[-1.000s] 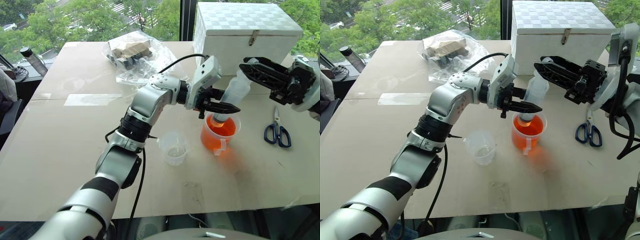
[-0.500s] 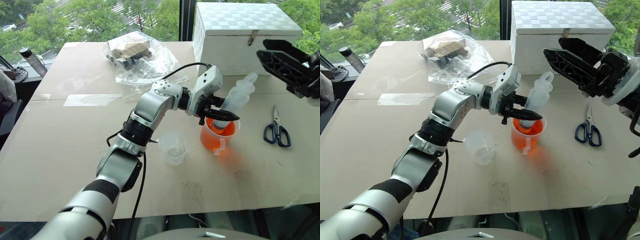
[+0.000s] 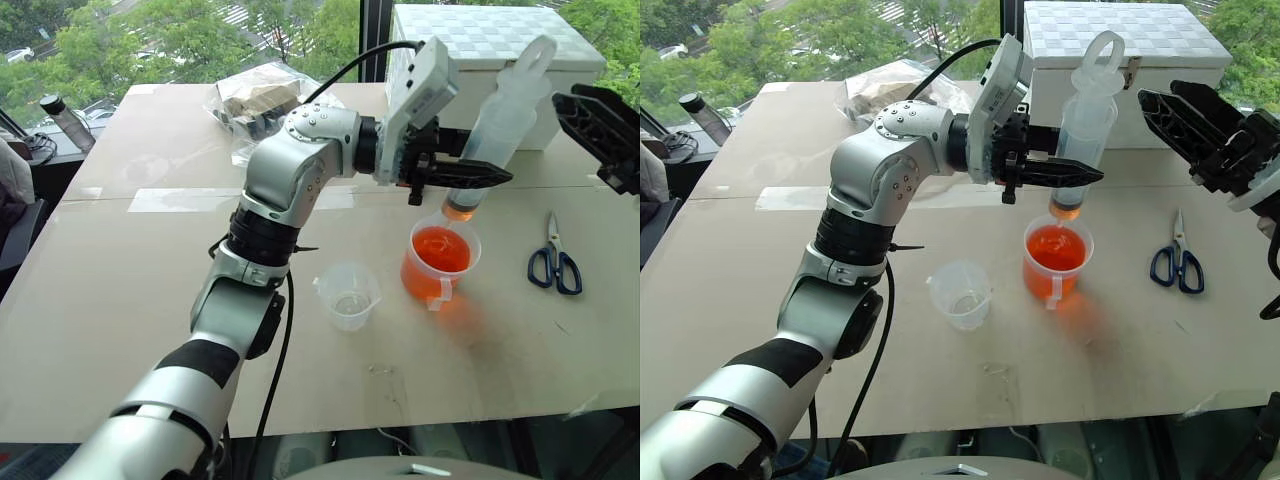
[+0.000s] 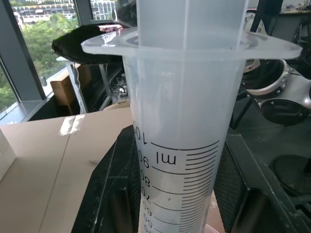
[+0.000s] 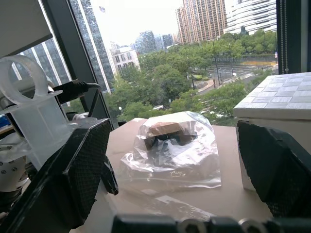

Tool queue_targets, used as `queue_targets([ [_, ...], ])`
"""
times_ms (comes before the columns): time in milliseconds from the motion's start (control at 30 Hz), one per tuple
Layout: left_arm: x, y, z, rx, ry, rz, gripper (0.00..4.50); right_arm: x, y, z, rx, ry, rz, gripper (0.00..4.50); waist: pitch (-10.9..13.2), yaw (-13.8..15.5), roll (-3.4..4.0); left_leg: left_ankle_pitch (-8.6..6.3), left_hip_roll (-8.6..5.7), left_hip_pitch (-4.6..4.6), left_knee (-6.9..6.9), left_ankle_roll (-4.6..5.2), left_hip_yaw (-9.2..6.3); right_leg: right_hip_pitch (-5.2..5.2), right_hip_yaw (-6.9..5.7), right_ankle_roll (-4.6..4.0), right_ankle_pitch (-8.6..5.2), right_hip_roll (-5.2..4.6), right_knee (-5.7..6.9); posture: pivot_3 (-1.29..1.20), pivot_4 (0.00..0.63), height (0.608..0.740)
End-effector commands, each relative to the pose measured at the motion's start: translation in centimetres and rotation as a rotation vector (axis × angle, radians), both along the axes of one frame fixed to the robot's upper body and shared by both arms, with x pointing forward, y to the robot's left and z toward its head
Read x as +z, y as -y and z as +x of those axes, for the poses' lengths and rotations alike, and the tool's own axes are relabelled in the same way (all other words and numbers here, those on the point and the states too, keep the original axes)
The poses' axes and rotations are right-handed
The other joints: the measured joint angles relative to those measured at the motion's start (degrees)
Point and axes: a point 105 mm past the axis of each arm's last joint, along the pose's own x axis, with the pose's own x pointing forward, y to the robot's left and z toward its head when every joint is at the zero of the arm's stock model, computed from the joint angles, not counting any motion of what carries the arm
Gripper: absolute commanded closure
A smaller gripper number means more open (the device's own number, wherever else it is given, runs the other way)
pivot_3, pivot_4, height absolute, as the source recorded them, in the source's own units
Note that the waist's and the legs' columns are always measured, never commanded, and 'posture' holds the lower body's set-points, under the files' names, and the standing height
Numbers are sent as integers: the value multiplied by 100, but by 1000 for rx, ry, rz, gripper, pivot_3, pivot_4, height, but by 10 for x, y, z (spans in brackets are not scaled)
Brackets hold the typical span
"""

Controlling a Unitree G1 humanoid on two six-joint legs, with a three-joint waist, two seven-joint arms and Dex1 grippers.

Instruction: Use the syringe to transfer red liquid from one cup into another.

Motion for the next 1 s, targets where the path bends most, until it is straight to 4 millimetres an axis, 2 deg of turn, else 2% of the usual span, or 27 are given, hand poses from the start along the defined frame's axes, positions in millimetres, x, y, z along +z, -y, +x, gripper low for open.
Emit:
queue_targets([
  [33,12,-1,-10,-27,40,-28,3152,9,10,-10,-14,55,9,59,0,6,0,0,0,0,0,0,0,0,0,0,0,0,0,0,150,740],
  [133,7,-1,-8,-19,33,-19,3152,0,14,-15,1,23,-19,59,0,11,0,0,0,-1,0,0,0,1,0,0,0,-1,0,0,150,740],
  [333,0,-4,-4,4,14,-19,3152,-48,12,-25,3,-98,-249,59,0,7,1,0,0,-1,0,0,1,2,1,0,0,0,-1,0,150,740],
  [433,-3,-4,-3,4,2,-22,3152,-61,10,-27,2,-102,-328,59,0,-2,1,0,0,1,1,1,1,2,3,0,0,1,-1,0,150,740],
  [633,-11,-4,1,20,-5,-16,3152,-70,-4,-31,42,-72,-387,59,-1,0,1,0,0,18,0,0,4,7,11,0,0,6,2,0,150,740],
  [833,4,-6,0,34,6,-49,3152,-69,-7,-30,47,-47,-355,59,0,8,1,0,-1,17,1,0,4,11,10,0,0,4,-1,0,150,740],
  [1000,15,-23,-11,36,-4,-39,3152,-64,-9,-29,50,-32,-326,59,0,-23,1,0,0,19,0,-1,4,10,13,0,0,5,0,0,150,740],
])
